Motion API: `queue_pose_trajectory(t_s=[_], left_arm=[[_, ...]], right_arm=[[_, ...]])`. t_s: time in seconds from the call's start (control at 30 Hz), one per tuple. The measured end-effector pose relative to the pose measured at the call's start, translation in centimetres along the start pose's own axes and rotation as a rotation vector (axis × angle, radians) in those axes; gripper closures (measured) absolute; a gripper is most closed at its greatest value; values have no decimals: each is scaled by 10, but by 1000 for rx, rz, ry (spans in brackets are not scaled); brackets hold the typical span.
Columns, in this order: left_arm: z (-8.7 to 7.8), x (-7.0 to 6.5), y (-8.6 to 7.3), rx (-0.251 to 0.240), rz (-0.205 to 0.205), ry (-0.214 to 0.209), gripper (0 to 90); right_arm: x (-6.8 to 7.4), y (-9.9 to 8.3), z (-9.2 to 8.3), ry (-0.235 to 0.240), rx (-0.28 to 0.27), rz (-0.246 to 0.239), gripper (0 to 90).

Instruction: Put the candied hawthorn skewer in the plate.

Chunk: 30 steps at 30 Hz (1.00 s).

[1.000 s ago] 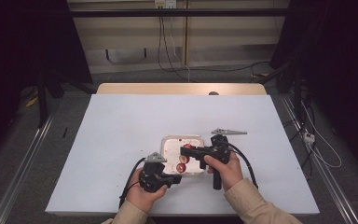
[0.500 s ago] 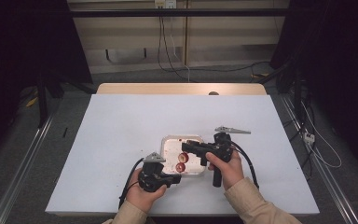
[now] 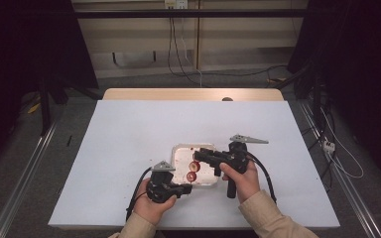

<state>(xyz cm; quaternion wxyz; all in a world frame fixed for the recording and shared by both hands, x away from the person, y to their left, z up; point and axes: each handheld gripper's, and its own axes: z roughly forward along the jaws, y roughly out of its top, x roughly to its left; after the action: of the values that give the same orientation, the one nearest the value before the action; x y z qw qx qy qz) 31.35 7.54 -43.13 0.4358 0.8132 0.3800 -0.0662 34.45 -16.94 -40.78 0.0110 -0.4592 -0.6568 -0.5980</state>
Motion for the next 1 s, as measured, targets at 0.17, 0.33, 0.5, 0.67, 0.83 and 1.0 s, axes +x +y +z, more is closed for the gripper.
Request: queue_pose_trajectory(t_s=[0.17,0.33,0.5,0.67,0.83,1.0], left_arm=[[-4,3,1,-19,-8,15,900],[-6,5,1,-19,-17,25,899],[-13,11,3,-33,-36,37,898],[-14,18,9,-36,-55,52,897],[-7,23,18,-14,-72,78,897],[4,27,25,31,-91,100,895]], right_arm=[[-4,0,-6,-16,-20,-7,508],[-6,1,-12,-27,-33,-24,440],[-9,0,-18,-54,-53,-55,309],[-15,-4,-26,-87,-48,-88,244],[-20,-9,-33,-109,-44,-97,230],[-25,-9,-41,-125,-56,-94,214]])
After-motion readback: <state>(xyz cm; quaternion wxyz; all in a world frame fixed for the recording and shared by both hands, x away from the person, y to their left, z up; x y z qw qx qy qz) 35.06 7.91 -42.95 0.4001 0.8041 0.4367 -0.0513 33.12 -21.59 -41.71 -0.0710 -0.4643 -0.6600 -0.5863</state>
